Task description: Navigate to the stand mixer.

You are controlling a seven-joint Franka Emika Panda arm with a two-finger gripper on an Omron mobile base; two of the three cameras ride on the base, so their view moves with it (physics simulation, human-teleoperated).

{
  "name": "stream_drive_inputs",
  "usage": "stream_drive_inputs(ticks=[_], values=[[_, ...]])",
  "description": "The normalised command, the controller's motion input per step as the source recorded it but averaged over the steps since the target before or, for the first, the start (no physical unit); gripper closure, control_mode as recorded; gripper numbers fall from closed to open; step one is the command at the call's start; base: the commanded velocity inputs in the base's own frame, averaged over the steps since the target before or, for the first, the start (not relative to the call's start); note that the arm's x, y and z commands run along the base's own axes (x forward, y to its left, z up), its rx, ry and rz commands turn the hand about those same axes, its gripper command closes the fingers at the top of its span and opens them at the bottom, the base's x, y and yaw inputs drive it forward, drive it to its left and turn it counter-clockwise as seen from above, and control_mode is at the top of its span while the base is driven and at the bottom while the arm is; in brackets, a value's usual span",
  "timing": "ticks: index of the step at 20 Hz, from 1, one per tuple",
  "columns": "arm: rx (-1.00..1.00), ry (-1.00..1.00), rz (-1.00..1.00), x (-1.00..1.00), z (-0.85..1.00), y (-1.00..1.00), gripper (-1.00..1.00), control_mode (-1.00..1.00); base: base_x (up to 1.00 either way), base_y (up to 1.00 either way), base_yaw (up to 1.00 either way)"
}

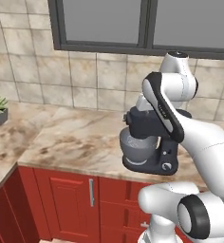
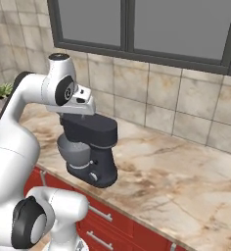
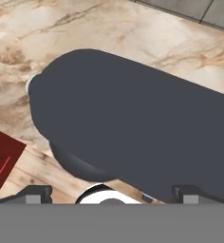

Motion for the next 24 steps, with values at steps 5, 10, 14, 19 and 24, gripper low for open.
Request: stream_drive_inputs(ticks=[5, 10, 14, 19, 24], values=[[0.00, 0.00, 0.00, 0.00, 0.00, 0.00, -1.00, 1.00, 0.71, 0.15, -0.34], [0.00, 0.00, 0.00, 0.00, 0.00, 0.00, -1.00, 1.00, 0.04, 0.97, -0.38], [0.00, 0.00, 0.00, 0.00, 0.00, 0.00, -1.00, 1.00, -0.05, 0.83, -0.19], [0.00, 0.00, 0.00, 0.00, 0.00, 0.00, -1.00, 1.00, 0.04, -0.10, -0.03], [0.00, 0.00, 0.00, 0.00, 0.00, 0.00, -1.00, 1.00, 0.21, -0.78, -0.13]])
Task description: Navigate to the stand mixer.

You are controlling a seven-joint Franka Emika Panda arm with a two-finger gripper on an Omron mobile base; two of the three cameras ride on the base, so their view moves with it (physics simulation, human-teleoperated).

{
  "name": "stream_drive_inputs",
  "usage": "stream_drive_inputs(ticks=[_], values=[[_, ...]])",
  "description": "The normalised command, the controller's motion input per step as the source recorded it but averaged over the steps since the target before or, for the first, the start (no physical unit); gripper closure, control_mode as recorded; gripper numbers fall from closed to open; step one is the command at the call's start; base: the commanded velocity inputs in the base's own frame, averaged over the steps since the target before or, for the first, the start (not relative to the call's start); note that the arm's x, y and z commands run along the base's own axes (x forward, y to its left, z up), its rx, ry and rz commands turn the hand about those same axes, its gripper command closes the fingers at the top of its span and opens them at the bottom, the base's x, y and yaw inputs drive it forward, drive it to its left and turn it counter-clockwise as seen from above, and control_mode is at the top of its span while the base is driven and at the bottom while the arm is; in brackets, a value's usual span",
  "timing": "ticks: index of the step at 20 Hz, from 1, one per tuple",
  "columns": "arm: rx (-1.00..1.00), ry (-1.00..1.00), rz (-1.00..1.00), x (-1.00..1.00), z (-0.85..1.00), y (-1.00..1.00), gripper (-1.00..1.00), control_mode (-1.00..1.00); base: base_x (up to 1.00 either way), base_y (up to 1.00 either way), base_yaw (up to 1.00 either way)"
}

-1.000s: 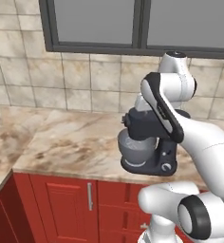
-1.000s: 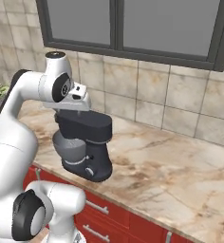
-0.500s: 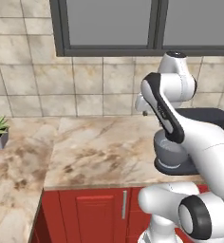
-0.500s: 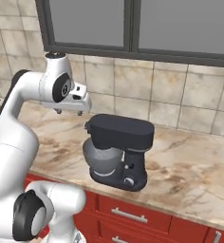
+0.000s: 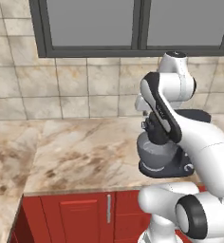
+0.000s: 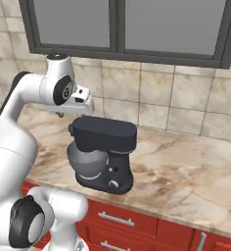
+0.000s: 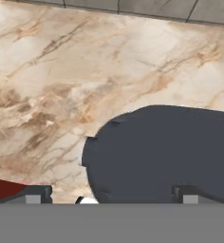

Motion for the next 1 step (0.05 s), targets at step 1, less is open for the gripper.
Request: stream_drive_inputs(ticks=[1], values=[[0.00, 0.00, 0.00, 0.00, 0.00, 0.00, -1.00, 1.00, 0.00, -0.79, -0.14]])
